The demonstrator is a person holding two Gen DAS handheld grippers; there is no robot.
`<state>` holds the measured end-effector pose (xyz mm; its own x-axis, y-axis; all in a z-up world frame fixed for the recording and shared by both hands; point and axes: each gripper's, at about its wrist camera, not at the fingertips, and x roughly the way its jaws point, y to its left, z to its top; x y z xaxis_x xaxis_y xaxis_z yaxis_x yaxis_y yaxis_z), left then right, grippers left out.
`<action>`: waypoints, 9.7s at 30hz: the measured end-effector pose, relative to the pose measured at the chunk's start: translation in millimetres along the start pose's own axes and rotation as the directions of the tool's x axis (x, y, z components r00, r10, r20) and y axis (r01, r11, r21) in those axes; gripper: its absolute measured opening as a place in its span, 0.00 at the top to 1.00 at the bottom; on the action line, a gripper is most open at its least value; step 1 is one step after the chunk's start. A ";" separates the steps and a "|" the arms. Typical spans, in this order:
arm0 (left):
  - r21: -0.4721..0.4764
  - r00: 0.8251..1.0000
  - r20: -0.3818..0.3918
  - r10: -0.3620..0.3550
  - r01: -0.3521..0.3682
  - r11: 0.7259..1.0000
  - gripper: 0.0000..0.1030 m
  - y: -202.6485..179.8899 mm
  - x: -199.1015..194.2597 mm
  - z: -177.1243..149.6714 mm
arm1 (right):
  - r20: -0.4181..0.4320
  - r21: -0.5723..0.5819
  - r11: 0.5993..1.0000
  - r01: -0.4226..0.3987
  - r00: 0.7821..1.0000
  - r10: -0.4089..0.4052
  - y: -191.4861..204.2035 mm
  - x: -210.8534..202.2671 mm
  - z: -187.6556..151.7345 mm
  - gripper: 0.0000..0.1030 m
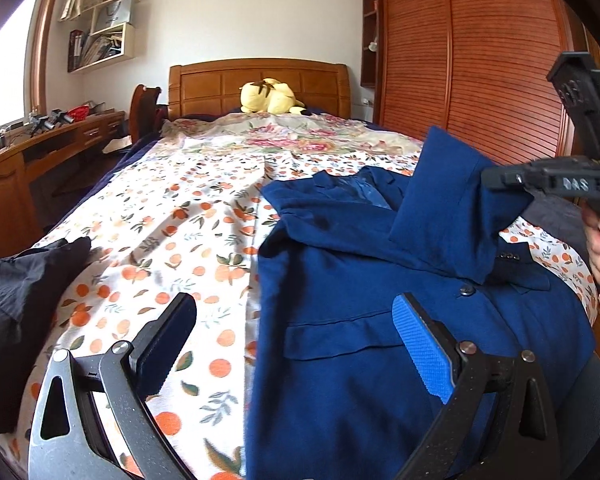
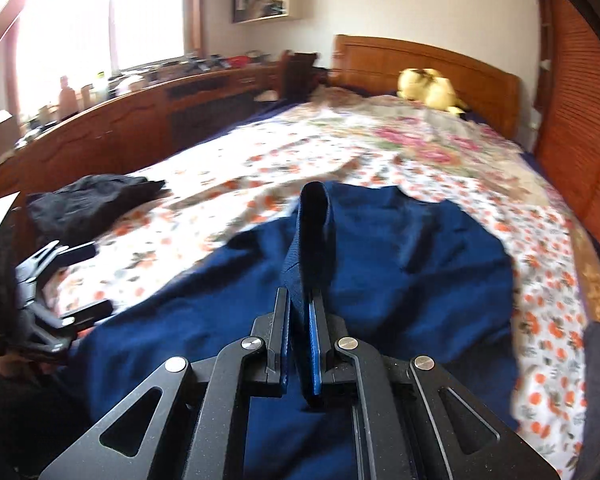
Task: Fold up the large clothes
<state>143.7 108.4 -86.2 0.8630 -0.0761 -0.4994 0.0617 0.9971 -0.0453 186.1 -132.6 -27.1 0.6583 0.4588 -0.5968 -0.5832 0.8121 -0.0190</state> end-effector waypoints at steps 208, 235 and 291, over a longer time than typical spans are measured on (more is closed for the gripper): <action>0.059 0.981 -0.034 -0.190 0.192 0.980 0.21 -41.8 75.7 65.1 | -0.164 0.239 0.852 0.466 0.884 -0.437 -158.8 -36.9 -23.5 0.37; 0.074 0.973 -0.106 -0.206 0.215 0.974 0.21 -43.5 89.0 37.6 | -0.317 0.121 0.956 0.269 0.922 -0.220 -80.4 19.5 -39.7 0.37; -0.025 0.989 -0.084 -0.121 0.119 0.993 0.21 21.9 86.4 41.2 | -0.261 -0.126 0.992 -0.010 0.965 -0.023 -1.2 102.5 22.0 0.57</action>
<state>240.3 124.1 -94.7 0.8042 -0.1962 -0.5610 0.1515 0.9804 -0.1258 264.8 -78.6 -70.7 0.5247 0.3302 -0.7846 -0.6455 0.7552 -0.1139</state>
